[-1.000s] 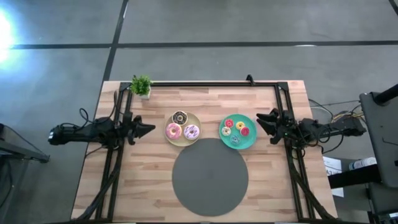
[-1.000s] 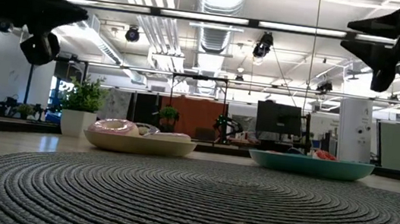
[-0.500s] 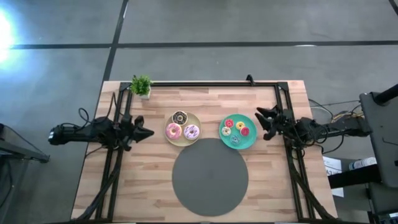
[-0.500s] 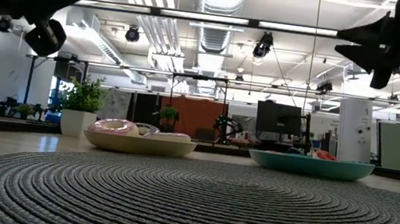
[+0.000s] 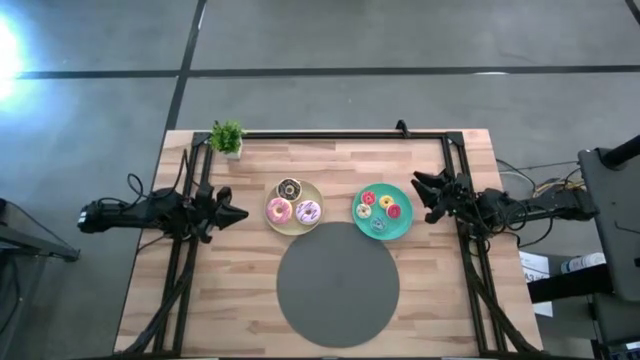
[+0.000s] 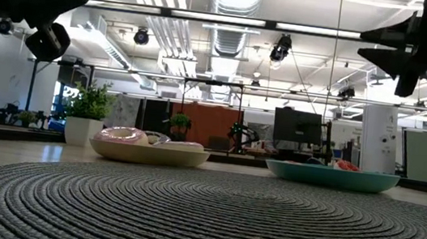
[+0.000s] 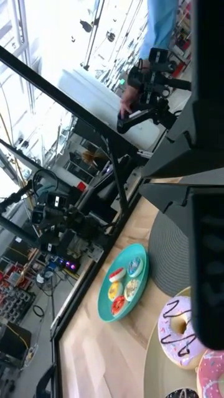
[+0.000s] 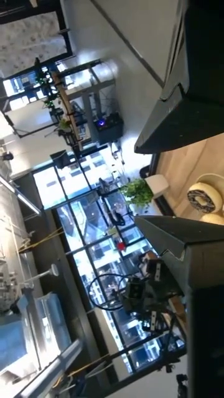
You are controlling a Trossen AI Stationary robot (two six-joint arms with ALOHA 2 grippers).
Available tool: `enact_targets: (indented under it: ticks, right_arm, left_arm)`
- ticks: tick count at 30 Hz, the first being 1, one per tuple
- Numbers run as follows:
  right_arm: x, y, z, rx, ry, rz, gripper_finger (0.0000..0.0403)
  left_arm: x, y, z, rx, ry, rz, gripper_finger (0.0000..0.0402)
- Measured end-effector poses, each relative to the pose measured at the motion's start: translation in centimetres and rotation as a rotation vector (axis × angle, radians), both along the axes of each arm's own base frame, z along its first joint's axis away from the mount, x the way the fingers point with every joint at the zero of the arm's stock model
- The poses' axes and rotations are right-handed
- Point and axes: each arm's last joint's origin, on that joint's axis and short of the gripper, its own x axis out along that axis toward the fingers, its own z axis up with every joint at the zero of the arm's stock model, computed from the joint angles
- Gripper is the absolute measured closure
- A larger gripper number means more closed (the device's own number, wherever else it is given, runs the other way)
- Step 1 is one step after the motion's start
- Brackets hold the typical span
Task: Pick & Place donuts
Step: Return to Home Position
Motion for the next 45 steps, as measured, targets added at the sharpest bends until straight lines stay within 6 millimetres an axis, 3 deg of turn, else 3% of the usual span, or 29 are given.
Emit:
enact_targets:
  ticks: [4, 10, 23, 45]
  right_arm:
    - [-0.3, 0.0, 0.2, 0.003, -0.024, 0.000, 0.0239]
    - [-1.0, -0.5, 0.7, 0.006, -0.091, -0.043, 0.0239]
    - [-3.3, -1.9, 2.2, 0.000, -0.306, -0.205, 0.0239]
    - [-3.2, -1.9, 2.1, -0.001, -0.297, -0.204, 0.0239]
  left_arm:
    - [0.0, 0.0, -0.2, 0.000, -0.003, 0.000, 0.0401]
    - [0.3, 0.1, -2.1, 0.002, 0.054, 0.013, 0.0401]
    - [0.3, 0.2, -2.2, 0.000, 0.048, 0.047, 0.0401]
    - [0.4, 0.2, -2.3, 0.001, 0.059, 0.051, 0.0401]
